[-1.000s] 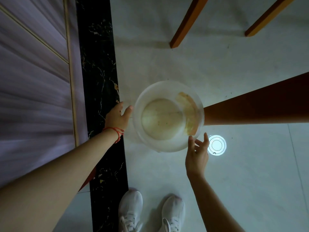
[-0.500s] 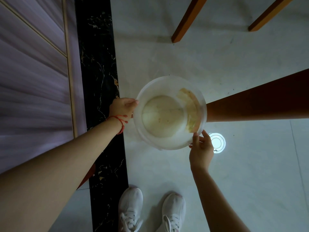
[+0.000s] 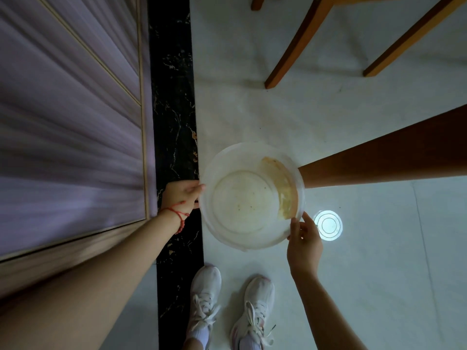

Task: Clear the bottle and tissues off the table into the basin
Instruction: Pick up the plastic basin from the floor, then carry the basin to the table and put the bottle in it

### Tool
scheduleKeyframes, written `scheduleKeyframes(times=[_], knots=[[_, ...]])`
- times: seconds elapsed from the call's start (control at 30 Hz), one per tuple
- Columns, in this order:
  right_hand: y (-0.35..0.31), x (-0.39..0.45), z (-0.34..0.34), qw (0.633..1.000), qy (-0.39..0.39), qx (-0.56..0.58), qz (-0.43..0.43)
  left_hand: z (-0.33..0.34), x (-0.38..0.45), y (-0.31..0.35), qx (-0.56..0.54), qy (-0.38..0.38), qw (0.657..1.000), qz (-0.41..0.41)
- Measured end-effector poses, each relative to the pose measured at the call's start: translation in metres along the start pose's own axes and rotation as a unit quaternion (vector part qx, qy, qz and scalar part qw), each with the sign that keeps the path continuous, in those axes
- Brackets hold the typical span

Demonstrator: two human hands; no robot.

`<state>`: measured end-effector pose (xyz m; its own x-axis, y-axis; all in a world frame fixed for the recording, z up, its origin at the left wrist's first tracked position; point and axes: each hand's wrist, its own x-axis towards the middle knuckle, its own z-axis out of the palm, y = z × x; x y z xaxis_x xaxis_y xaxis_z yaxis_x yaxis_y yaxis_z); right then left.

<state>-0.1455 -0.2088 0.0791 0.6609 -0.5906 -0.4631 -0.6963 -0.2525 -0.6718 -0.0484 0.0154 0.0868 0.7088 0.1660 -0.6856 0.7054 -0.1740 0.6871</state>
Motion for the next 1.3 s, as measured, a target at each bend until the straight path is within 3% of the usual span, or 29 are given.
scheduleKeyframes(times=[0.3,0.73,1.3], knots=[[-0.096,-0.072,-0.066,0.999,-0.017,0.014,-0.033,-0.053,-0.111,0.082,-0.062,0.067,0.996,-0.005],[-0.215,-0.178,-0.189,0.996,-0.03,0.053,-0.066,-0.112,-0.262,0.211,0.045,0.105,0.979,0.168],[-0.291,-0.278,-0.301,0.989,-0.014,0.079,-0.127,-0.141,-0.409,0.264,-0.01,0.101,0.977,0.185]])
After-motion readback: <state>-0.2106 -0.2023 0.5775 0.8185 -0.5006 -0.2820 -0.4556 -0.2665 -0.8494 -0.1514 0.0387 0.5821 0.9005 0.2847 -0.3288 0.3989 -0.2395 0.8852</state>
